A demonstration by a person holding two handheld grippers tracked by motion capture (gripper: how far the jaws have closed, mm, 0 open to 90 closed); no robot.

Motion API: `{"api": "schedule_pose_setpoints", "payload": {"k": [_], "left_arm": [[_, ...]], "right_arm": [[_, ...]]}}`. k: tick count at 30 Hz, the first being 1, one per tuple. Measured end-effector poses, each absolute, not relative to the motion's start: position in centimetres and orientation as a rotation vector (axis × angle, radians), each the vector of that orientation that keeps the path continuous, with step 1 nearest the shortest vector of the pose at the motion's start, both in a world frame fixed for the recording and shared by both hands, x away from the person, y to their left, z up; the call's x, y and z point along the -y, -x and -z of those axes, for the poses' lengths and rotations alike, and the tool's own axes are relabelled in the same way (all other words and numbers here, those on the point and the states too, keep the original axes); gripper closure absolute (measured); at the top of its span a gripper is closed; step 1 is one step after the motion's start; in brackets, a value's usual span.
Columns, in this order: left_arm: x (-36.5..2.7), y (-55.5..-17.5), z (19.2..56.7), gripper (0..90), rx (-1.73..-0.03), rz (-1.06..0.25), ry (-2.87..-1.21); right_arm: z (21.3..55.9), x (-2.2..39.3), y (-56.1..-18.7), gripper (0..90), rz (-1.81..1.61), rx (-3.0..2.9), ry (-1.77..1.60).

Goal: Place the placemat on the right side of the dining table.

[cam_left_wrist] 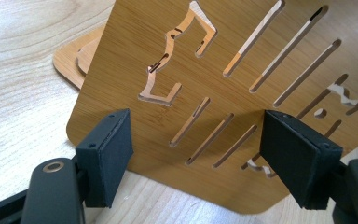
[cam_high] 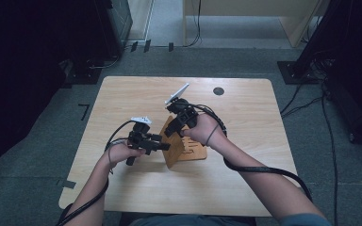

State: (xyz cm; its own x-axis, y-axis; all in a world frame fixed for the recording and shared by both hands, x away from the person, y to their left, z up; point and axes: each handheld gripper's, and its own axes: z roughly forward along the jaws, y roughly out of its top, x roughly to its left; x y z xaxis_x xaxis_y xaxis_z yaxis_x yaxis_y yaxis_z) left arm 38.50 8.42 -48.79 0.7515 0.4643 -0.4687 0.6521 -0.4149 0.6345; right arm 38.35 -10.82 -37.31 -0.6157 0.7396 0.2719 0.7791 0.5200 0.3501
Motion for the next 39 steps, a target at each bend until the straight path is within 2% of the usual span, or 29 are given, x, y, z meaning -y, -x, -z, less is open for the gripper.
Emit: {"api": "schedule_pose_setpoints", "payload": {"k": [5,11,13,16,19,20,22,23,24,25,26,27,33,39], "left_arm": [[-8.7,-38.5,48.9,24.5,-0.842,0.266,-2.099],[-8.5,-38.5,49.1,25.0,-0.847,0.228,-2.132],[-8.4,-38.5,49.2,25.0,-0.848,0.217,-2.146],[-8.3,-38.5,49.3,25.0,-0.85,0.21,-2.149],[-8.3,-38.5,49.3,25.0,-0.857,0.204,-2.148],[-8.4,-38.5,49.2,25.0,-0.851,0.203,-2.152],[-8.5,-38.5,49.2,25.1,-0.847,0.204,-2.158],[-8.6,-38.6,49.1,25.2,-0.857,0.204,-2.153],[-8.7,-38.6,49.0,25.3,-0.86,0.208,-2.144],[-8.9,-38.6,48.9,25.3,-0.86,0.21,-2.141],[-9.1,-38.6,48.8,25.3,-0.859,0.211,-2.142],[-9.2,-38.6,48.7,25.3,-0.862,0.21,-2.143],[-10.5,-38.4,47.7,25.8,-0.884,0.146,-2.153],[-10.4,-38.2,46.9,25.7,-0.842,0.109,-2.142]], "right_arm": [[38.2,9.5,-38.8,50.5,0.597,2.677,1.331],[40.4,8.6,-39.2,49.0,0.506,2.696,1.319],[41.1,8.5,-39.2,44.1,0.51,2.692,1.302],[41.8,8.7,-39.3,26.0,0.563,2.656,1.207],[41.8,8.8,-39.4,26.5,0.569,2.646,1.198],[41.7,8.7,-39.5,31.7,0.562,2.65,1.197],[41.7,9.0,-39.8,48.9,0.558,2.648,1.202],[41.8,9.2,-40.1,52.8,0.555,2.612,1.214],[41.9,9.4,-40.5,60.6,0.521,2.548,1.278],[41.9,9.4,-40.5,60.6,0.521,2.548,1.278],[41.9,9.5,-40.6,65.8,0.514,2.536,1.294],[41.7,9.6,-40.6,77.5,0.528,2.536,1.303],[40.9,9.6,-40.7,87.7,0.524,2.463,1.272],[39.3,10.2,-41.0,87.8,0.559,2.468,1.27]]}}
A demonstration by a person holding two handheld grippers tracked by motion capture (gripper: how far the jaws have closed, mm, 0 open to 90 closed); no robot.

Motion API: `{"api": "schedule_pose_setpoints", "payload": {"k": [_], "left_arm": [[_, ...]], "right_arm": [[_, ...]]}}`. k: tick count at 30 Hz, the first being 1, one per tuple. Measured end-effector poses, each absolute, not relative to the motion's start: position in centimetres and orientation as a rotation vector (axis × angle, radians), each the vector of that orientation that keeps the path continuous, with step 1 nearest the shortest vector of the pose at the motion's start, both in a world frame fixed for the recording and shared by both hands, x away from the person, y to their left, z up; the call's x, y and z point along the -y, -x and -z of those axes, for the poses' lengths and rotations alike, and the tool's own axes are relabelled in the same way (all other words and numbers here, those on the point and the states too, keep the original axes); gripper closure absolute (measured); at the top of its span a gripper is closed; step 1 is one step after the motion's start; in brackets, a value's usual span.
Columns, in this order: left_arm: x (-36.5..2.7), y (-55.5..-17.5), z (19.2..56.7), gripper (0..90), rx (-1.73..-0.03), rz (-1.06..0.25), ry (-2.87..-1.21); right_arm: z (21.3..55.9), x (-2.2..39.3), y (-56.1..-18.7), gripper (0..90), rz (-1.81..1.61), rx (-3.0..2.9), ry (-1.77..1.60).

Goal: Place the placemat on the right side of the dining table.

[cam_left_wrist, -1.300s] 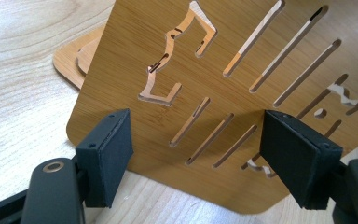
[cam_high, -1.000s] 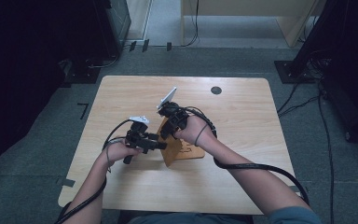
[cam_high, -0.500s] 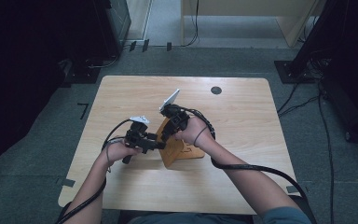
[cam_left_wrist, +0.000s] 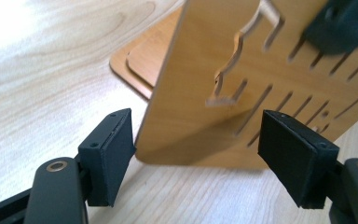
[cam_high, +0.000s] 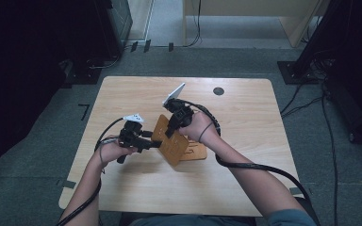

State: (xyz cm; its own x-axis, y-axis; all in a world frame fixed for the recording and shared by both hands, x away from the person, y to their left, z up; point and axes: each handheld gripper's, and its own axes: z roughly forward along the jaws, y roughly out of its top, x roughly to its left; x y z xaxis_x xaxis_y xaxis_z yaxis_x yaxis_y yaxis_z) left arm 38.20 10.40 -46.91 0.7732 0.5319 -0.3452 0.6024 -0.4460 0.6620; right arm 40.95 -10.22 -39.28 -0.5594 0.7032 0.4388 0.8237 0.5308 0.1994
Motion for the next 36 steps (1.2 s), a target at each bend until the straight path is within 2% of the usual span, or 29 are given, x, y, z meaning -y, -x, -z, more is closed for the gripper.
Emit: {"api": "schedule_pose_setpoints", "payload": {"k": [7,24,36], "left_arm": [[-9.9,-38.2,47.4,25.7,-0.842,0.115,-2.157],[-8.0,-38.2,48.7,25.9,-0.846,0.043,-2.174],[-8.0,-38.5,48.8,25.9,-0.872,0.019,-2.175]], "right_arm": [[38.0,12.3,-41.4,87.8,0.605,2.497,1.318],[39.5,17.4,-41.1,87.7,0.706,2.462,1.346],[40.2,19.1,-40.8,87.7,0.732,2.434,1.382]]}}
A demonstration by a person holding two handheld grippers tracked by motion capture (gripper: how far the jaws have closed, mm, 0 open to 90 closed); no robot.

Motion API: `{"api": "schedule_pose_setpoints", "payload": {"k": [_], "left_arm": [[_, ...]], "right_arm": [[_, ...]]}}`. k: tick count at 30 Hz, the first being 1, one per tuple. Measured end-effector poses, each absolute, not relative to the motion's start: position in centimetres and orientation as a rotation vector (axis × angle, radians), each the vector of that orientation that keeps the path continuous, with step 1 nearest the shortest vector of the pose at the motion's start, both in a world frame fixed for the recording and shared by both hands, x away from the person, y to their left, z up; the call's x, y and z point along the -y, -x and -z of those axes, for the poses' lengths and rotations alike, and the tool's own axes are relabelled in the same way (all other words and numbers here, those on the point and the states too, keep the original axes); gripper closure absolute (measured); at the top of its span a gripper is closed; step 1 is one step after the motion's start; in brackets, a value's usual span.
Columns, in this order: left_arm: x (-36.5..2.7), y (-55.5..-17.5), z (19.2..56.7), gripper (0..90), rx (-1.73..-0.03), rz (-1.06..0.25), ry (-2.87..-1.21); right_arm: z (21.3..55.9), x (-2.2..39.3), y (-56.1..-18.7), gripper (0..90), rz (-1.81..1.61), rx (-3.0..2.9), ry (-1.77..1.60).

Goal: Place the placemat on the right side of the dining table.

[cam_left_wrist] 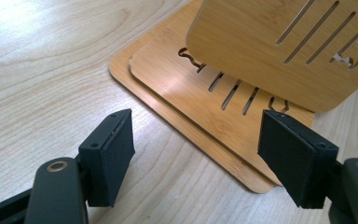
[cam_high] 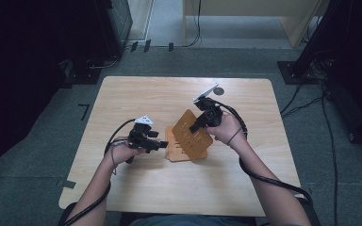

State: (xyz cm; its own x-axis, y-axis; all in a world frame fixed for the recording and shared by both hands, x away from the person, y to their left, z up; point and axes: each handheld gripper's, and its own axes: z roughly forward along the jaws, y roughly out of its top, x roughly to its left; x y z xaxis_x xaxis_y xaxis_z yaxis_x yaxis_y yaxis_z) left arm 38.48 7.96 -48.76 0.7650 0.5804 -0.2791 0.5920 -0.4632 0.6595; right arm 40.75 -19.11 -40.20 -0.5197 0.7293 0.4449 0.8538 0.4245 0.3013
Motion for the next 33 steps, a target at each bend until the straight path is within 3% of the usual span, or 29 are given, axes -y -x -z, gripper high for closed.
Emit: {"api": "schedule_pose_setpoints", "payload": {"k": [33], "left_arm": [[-7.2,-39.1,48.9,25.9,-0.866,0.02,-2.206]], "right_arm": [[38.1,21.5,-40.4,87.7,0.721,2.582,1.566]]}}
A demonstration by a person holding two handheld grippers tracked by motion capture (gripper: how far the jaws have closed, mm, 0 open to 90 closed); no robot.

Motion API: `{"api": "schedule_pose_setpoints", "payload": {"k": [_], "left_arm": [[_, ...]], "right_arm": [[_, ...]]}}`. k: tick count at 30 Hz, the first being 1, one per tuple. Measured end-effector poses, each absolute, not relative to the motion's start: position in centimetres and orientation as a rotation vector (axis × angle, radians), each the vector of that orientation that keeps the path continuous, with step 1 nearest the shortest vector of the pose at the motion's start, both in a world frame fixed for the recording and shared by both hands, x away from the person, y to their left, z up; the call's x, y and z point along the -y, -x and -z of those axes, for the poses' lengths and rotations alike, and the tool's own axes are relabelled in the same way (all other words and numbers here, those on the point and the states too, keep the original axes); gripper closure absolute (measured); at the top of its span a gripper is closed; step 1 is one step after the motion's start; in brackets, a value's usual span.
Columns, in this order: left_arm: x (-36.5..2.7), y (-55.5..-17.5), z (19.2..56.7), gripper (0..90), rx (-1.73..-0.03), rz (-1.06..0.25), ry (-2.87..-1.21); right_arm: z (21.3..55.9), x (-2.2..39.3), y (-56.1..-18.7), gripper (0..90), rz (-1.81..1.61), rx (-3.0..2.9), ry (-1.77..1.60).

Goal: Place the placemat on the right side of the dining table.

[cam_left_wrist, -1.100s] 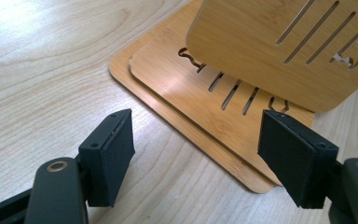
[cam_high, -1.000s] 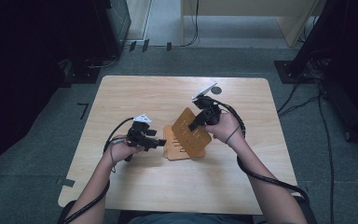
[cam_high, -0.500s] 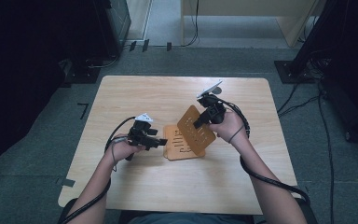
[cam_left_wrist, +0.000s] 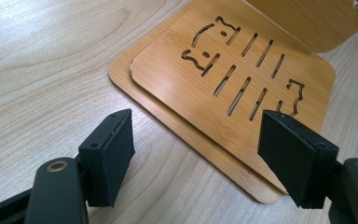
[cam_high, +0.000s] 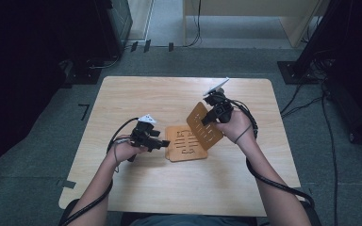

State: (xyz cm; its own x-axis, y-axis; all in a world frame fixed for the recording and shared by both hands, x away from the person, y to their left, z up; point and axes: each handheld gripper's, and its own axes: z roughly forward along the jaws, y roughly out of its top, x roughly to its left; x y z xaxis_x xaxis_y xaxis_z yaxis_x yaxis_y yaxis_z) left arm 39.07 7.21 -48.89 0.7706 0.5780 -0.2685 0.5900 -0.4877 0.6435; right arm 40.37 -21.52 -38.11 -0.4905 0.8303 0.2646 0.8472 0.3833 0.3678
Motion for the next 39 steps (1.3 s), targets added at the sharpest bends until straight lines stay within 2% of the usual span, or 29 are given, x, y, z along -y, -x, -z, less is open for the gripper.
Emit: {"api": "schedule_pose_setpoints", "payload": {"k": [39], "left_arm": [[-7.5,-39.1,48.8,25.9,-0.866,0.004,-2.212]], "right_arm": [[38.4,25.1,-41.5,87.7,0.684,2.698,1.74]]}}
